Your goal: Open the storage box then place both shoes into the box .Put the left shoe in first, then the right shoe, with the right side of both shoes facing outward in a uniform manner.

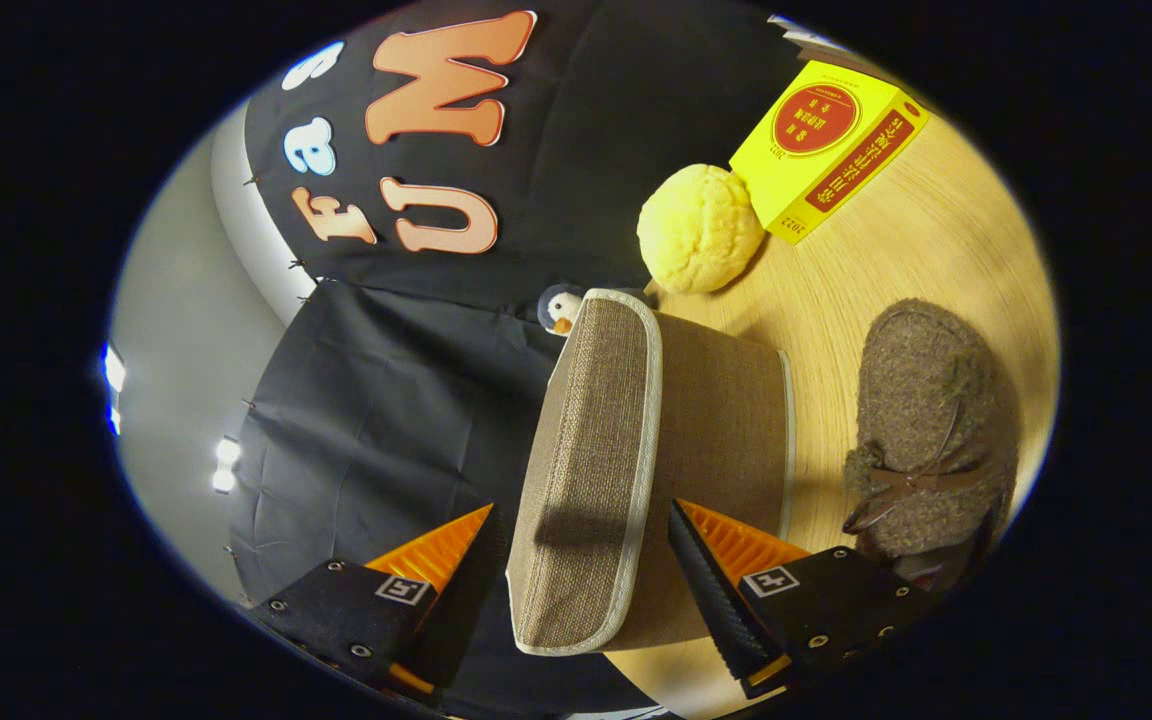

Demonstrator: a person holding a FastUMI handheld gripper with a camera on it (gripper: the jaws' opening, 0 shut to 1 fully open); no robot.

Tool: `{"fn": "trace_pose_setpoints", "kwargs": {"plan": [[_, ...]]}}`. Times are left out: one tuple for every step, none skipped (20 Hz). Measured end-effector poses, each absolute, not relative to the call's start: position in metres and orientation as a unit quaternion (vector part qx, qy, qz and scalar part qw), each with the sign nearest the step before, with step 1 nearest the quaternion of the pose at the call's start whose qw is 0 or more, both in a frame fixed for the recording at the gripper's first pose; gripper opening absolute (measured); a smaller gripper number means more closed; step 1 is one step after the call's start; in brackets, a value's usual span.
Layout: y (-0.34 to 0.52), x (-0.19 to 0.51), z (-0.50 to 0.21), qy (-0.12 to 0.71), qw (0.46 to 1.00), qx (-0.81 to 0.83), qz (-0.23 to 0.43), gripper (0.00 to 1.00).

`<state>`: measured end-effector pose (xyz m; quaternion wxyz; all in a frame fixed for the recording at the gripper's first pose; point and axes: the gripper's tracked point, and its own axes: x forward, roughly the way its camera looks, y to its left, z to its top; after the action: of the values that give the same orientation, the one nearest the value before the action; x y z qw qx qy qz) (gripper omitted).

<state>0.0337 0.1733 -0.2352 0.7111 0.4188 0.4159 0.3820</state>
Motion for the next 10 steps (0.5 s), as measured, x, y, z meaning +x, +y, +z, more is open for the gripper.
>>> {"fn": "trace_pose_setpoints", "kwargs": {"plan": [[0.175,0.03,-0.233,0.417,0.702,0.427,0.388,0.97],[0.179,0.029,-0.23,0.418,0.694,0.434,0.394,0.97],[0.179,0.028,-0.228,0.416,0.692,0.437,0.396,0.97],[0.179,0.03,-0.228,0.414,0.692,0.438,0.396,0.96],[0.177,0.028,-0.224,0.412,0.69,0.441,0.399,0.96],[0.175,0.03,-0.22,0.409,0.687,0.449,0.4,0.95],[0.174,0.031,-0.212,0.405,0.681,0.459,0.402,0.95],[0.173,0.034,-0.203,0.397,0.675,0.473,0.404,0.92],[0.171,0.036,-0.193,0.39,0.673,0.482,0.404,0.87],[0.173,0.037,-0.189,0.381,0.676,0.484,0.404,0.76]]}}
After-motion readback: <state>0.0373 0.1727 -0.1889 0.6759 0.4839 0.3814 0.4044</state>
